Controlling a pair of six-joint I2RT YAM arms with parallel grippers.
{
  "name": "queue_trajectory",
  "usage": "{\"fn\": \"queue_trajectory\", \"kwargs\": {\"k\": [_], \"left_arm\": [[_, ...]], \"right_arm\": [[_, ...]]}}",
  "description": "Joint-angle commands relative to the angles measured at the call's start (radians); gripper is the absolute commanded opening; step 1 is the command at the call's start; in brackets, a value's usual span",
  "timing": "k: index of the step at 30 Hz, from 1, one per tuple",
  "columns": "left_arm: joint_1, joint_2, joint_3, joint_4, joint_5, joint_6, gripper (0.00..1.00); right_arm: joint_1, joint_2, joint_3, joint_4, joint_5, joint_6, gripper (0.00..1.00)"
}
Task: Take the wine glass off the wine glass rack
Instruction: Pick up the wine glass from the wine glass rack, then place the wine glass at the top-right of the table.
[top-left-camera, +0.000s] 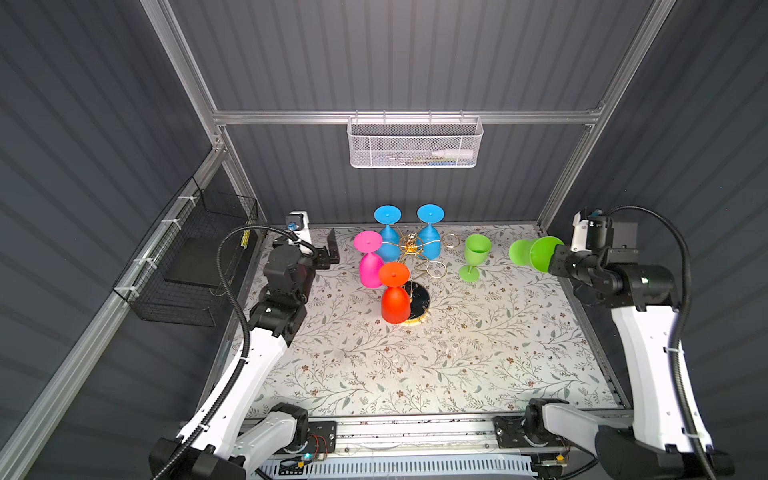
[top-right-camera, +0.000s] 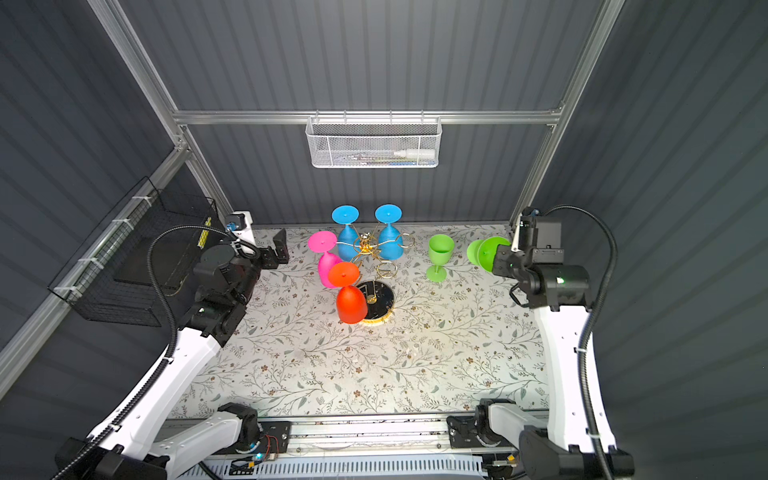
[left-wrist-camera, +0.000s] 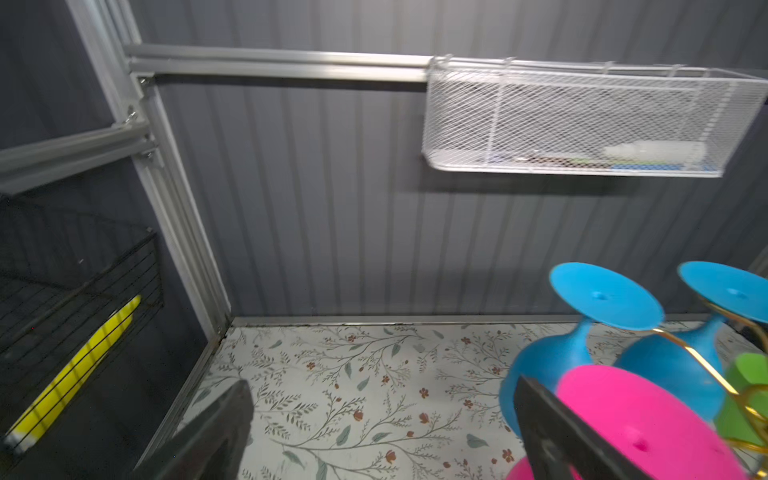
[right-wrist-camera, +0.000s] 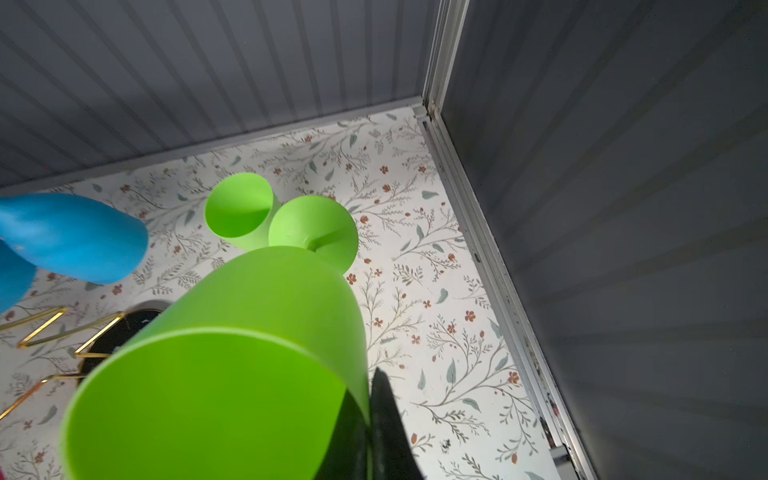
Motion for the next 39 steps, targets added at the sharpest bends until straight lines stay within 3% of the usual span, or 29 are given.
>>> {"fn": "queue_trajectory", "kwargs": {"k": [1, 7, 20, 39], "left_arm": [[0.056, 0.005, -0.021, 0.034, 0.135, -0.088, 1.00], [0.131, 0.021, -0.023, 0.024, 0.216, -0.126, 1.00], [0.151, 0.017, -0.047, 0.042, 0.252, -0.127, 1.00], [0.154, 0.007, -0.058, 0.032, 0.246, -0.119, 1.00]], "right_arm": [[-0.009, 0.069, 0.047, -0.062, 0.037, -0.037, 0.00], [-0.028, 0.217, 0.087, -0.066, 0.029, -0.058, 0.00], [-0.043, 0.511, 0.233, -0.068, -0.013, -0.066, 0.00], [-0.034, 0.707, 0.329, -0.051, -0.024, -0.069, 0.00]]}}
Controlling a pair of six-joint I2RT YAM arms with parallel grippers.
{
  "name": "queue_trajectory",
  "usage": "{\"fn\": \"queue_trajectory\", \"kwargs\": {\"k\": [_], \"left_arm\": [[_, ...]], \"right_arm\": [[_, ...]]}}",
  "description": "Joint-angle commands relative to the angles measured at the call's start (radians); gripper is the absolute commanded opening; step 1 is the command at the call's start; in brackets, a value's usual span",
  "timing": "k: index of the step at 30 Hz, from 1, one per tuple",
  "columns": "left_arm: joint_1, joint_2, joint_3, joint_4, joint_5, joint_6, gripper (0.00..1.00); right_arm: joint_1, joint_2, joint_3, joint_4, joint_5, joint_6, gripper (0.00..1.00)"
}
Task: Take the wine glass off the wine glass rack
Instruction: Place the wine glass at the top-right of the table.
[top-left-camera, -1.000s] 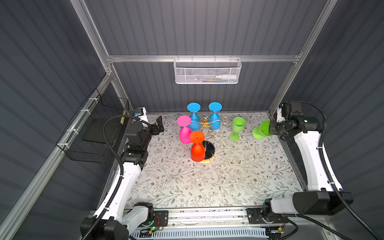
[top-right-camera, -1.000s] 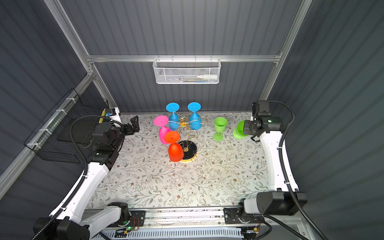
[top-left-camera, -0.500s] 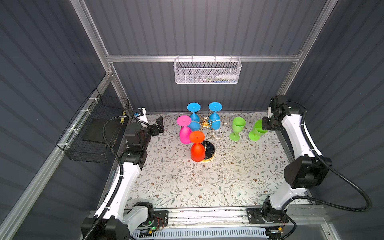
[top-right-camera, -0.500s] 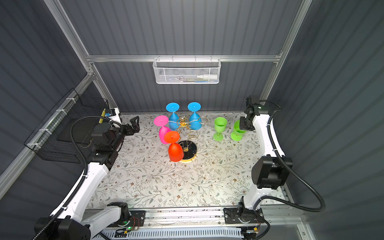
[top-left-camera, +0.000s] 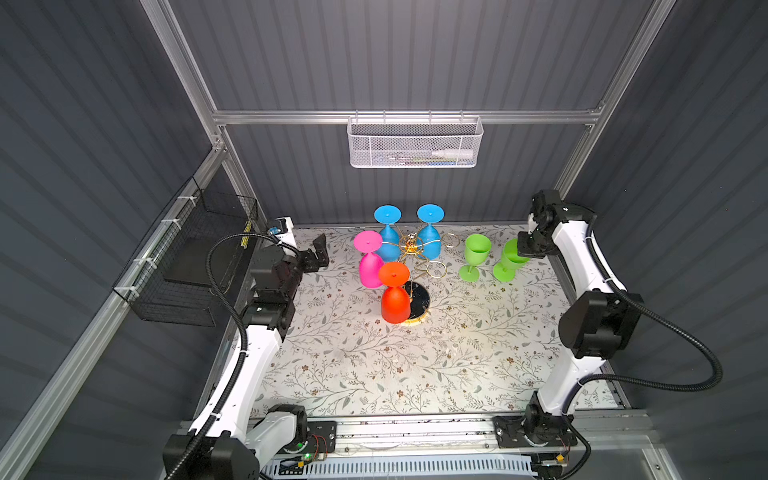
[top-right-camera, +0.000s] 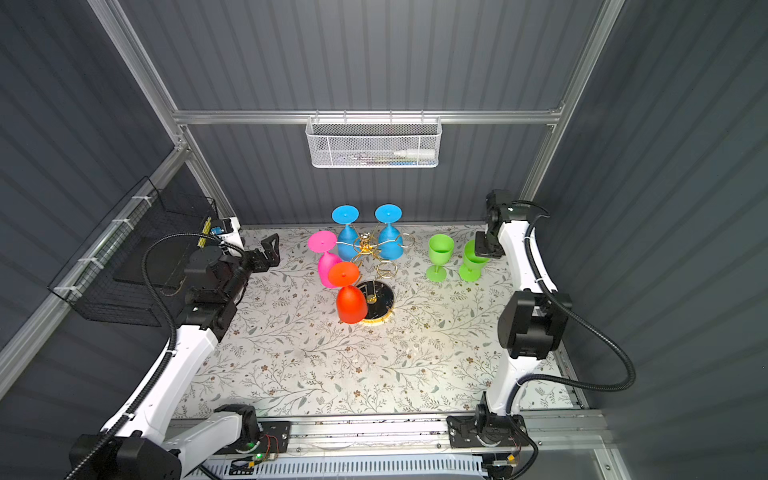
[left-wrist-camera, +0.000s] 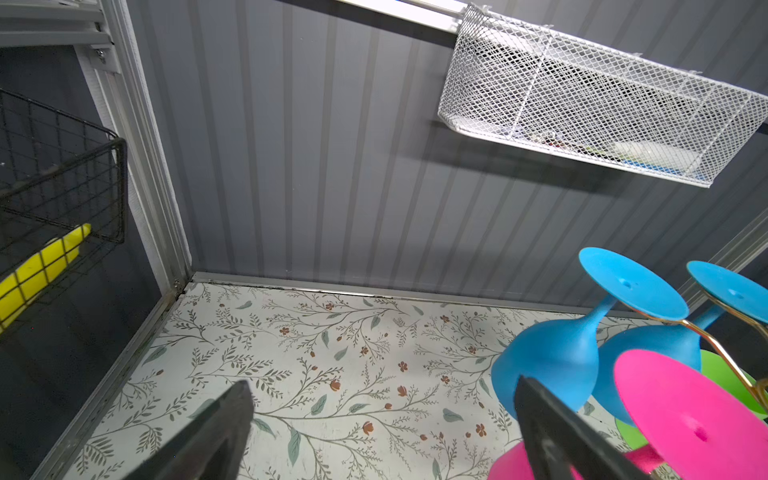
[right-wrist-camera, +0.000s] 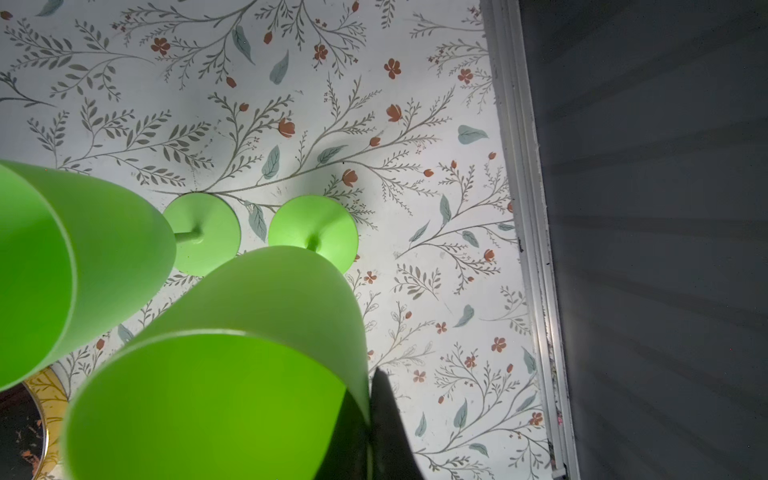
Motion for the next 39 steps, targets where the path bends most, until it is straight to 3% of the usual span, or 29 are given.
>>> {"fn": "queue_trajectory", "kwargs": {"k": [1, 6, 12, 18, 22, 28, 31, 39], "left_arm": [[0.008, -0.014, -0.009, 0.007, 0.010, -0.004, 1.00], [0.008, -0.012, -0.009, 0.005, 0.011, -0.007, 1.00], [0.008, -0.009, -0.009, 0.002, 0.002, -0.005, 1.00], [0.009, -0.014, -0.010, 0.001, -0.005, -0.003, 1.00], [0.010, -0.022, -0.010, 0.000, -0.013, 0.000, 1.00], [0.010, -0.025, -0.015, 0.001, -0.010, -0.001, 1.00], [0.010, -0.024, -0.016, 0.001, -0.010, -0.003, 1.00], [0.010, -0.032, -0.017, 0.004, -0.003, -0.003, 1.00]], "right_arm": [[0.004, 0.017, 0.023, -0.007, -0.006, -0.010, 0.01], [0.005, 0.030, 0.022, 0.001, -0.007, -0.010, 0.08], [0.005, 0.010, 0.028, 0.006, -0.008, -0.010, 0.30], [0.002, -0.105, 0.012, 0.071, -0.055, 0.022, 0.50], [0.002, -0.242, -0.067, 0.178, -0.203, 0.090, 0.57], [0.004, -0.444, -0.340, 0.536, -0.616, 0.320, 0.64], [0.017, -0.455, -0.414, 0.692, -0.779, 0.458, 0.65], [0.149, -0.316, -0.278, 0.679, -0.774, 0.464, 0.64]]}}
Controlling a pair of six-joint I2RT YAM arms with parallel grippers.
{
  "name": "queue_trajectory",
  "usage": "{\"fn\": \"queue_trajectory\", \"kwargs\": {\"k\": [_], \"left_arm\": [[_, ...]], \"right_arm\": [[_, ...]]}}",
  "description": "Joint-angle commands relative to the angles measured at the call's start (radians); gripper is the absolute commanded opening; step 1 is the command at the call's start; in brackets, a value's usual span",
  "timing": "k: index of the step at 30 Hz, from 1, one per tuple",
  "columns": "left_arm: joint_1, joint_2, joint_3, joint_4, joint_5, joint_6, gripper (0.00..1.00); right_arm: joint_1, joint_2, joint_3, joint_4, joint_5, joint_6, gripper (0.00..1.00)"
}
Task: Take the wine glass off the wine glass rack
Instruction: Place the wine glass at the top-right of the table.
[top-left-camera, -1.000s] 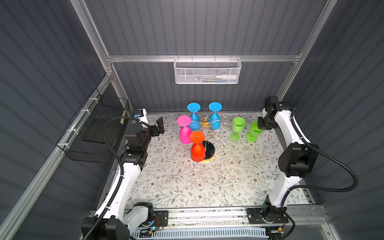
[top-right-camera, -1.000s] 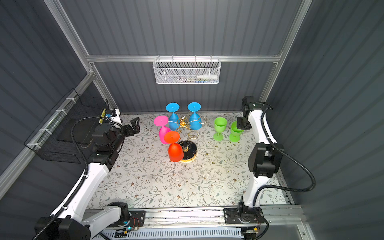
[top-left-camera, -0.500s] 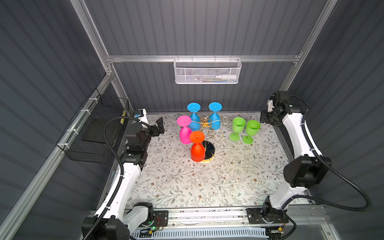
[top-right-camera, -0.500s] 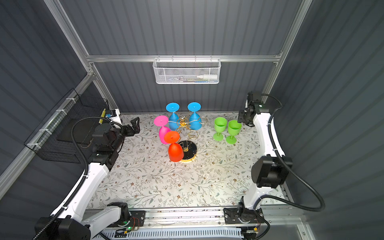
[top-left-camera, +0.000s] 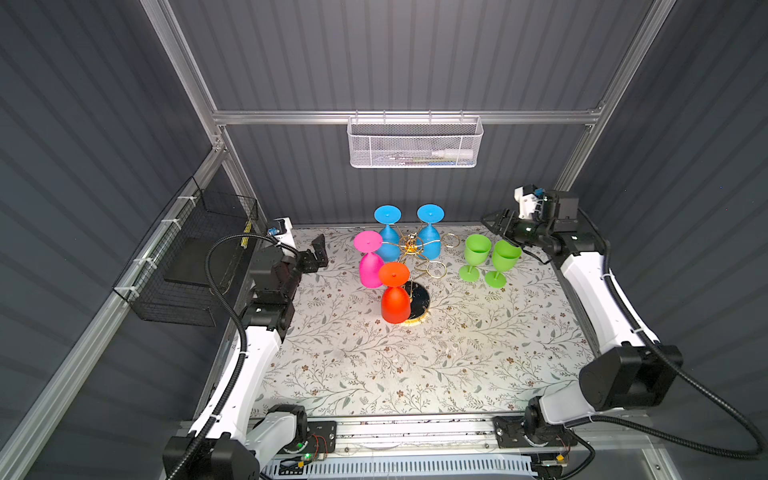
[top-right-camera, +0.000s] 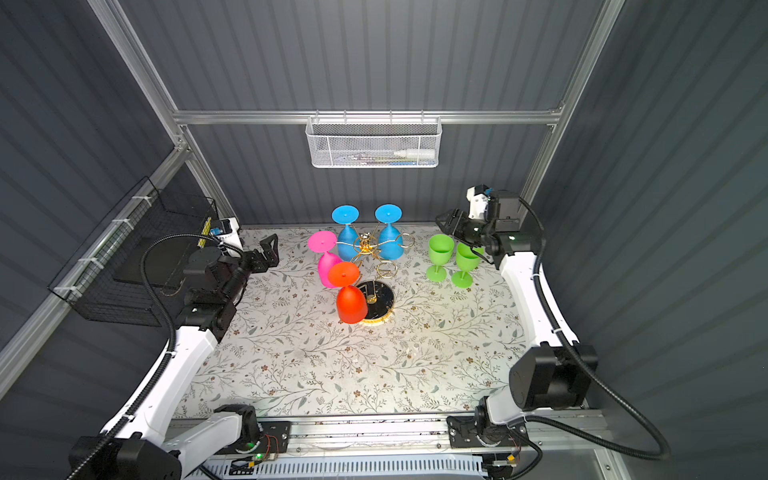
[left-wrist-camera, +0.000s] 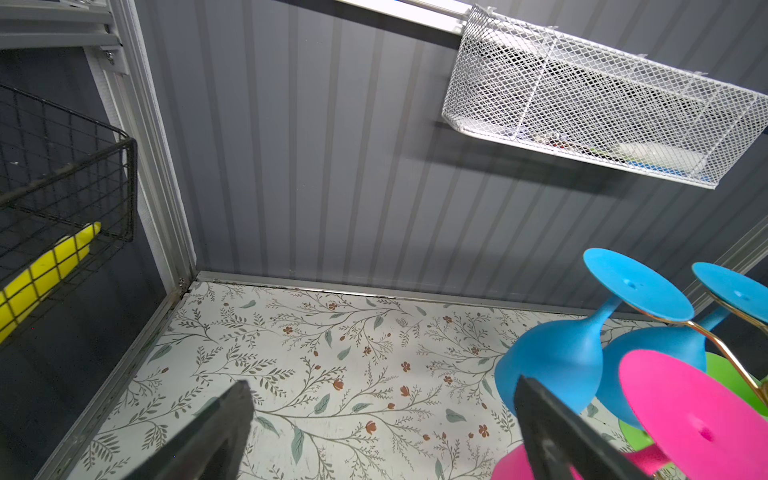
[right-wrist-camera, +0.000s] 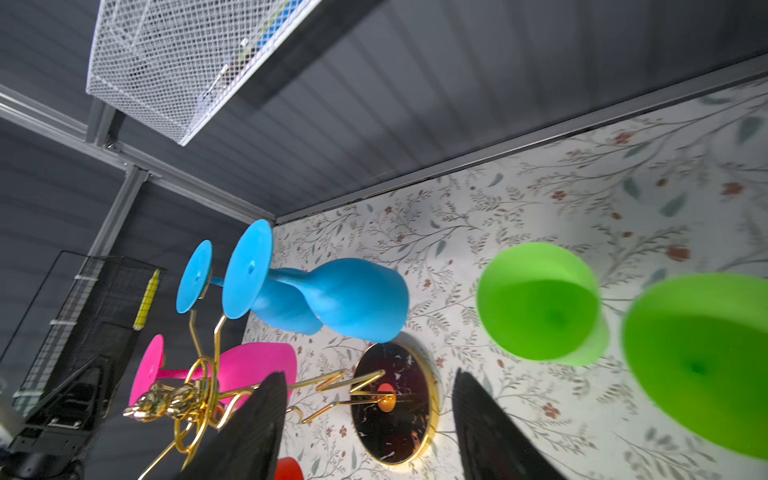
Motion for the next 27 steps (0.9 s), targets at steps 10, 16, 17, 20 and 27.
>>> {"fn": "queue_trajectory", "kwargs": {"k": [10, 16, 17, 20, 27], "left_arm": [[0.005, -0.026, -0.013, 0.005, 0.011, -0.005, 1.00], [0.005, -0.029, -0.013, 0.003, 0.013, -0.005, 1.00], [0.005, -0.029, -0.013, 0.003, 0.014, -0.005, 1.00], [0.006, -0.030, -0.012, 0.002, 0.013, -0.004, 1.00], [0.006, -0.030, -0.013, 0.002, 0.013, -0.004, 1.00]], "right_arm": [[0.110, 0.176, 0.148, 0.166, -0.159, 0.168, 0.54], [0.133, 0.229, 0.190, 0.167, -0.168, 0.182, 0.48], [0.137, 0.236, 0.199, 0.158, -0.164, 0.175, 0.47], [0.146, 0.259, 0.217, 0.154, -0.169, 0.176, 0.45], [0.158, 0.294, 0.252, 0.146, -0.175, 0.180, 0.40]]}}
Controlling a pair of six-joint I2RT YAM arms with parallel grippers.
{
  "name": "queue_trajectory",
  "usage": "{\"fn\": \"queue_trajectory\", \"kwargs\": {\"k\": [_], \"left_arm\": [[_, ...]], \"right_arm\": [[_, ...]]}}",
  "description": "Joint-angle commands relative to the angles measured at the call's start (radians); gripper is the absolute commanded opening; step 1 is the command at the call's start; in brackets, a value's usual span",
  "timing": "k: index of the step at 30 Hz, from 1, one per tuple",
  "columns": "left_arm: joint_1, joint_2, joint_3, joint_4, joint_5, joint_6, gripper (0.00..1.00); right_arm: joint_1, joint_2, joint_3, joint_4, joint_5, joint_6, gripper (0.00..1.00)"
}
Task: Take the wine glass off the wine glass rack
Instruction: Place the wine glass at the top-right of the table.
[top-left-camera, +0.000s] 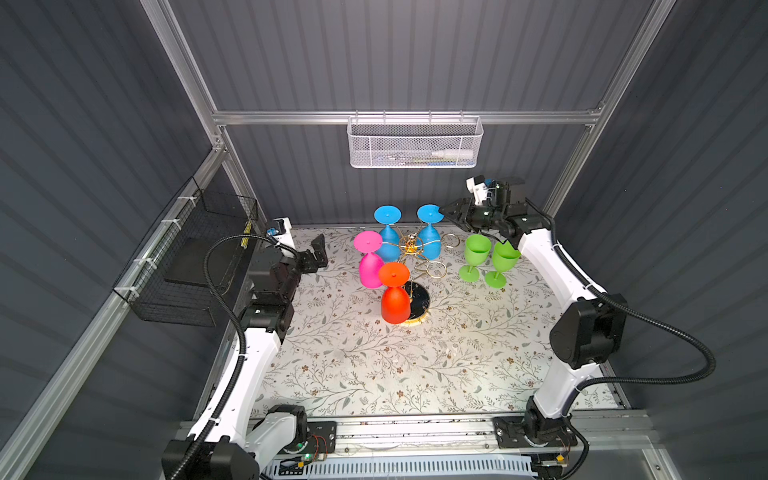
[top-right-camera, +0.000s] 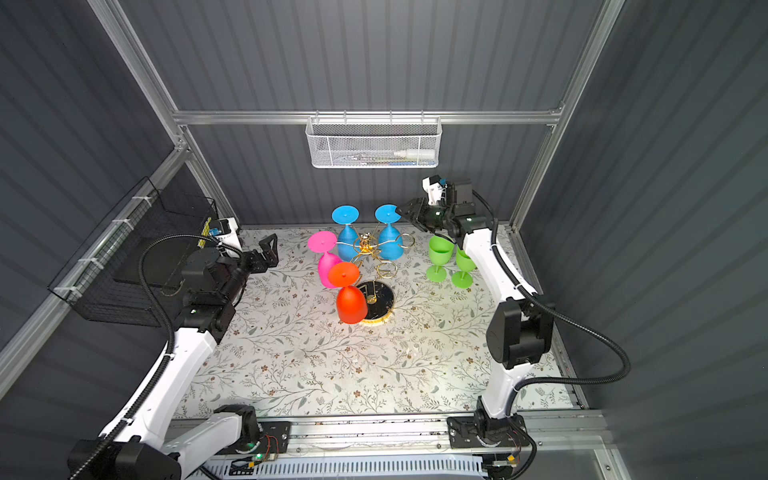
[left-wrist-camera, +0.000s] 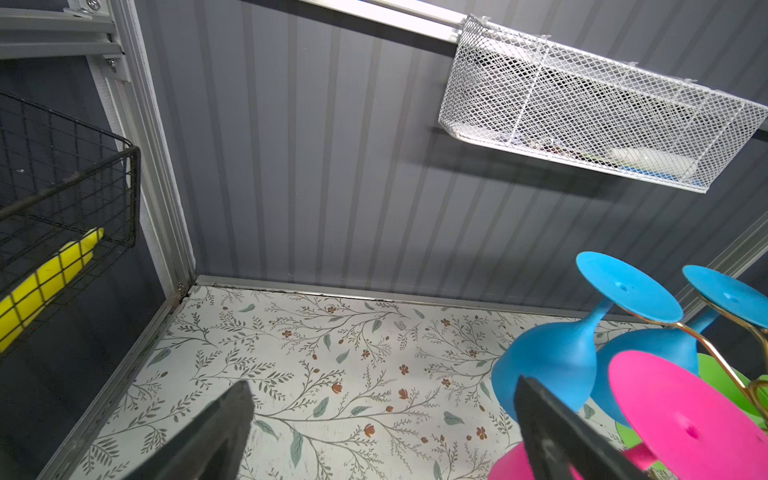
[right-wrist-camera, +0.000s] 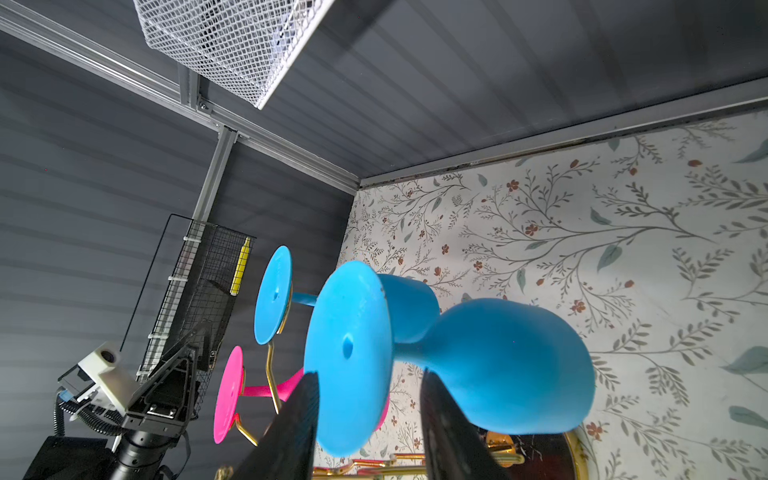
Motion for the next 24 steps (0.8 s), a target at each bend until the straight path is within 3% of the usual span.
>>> {"fn": "queue_trajectory", "kwargs": {"k": [1, 19, 22, 24], "left_arm": [[0.005, -0.020, -0.012, 0.000, 0.010, -0.003, 1.00], [0.006, -0.024, -0.012, 0.000, 0.006, 0.000, 1.00], [0.006, -0.024, -0.011, 0.000, 0.006, 0.000, 1.00], [0.006, -0.023, -0.012, 0.000, 0.006, 0.000, 1.00]], "right_arm": [[0.006, 0.013, 0.034, 0.004, -0.023, 0.006, 0.39], [0.006, 0.008, -0.001, 0.061, -0.059, 0.055, 0.05], [0.006, 0.004, -0.011, 0.077, -0.065, 0.067, 0.03], [0.007, 0.002, -0.014, 0.077, -0.063, 0.066, 0.07]]}}
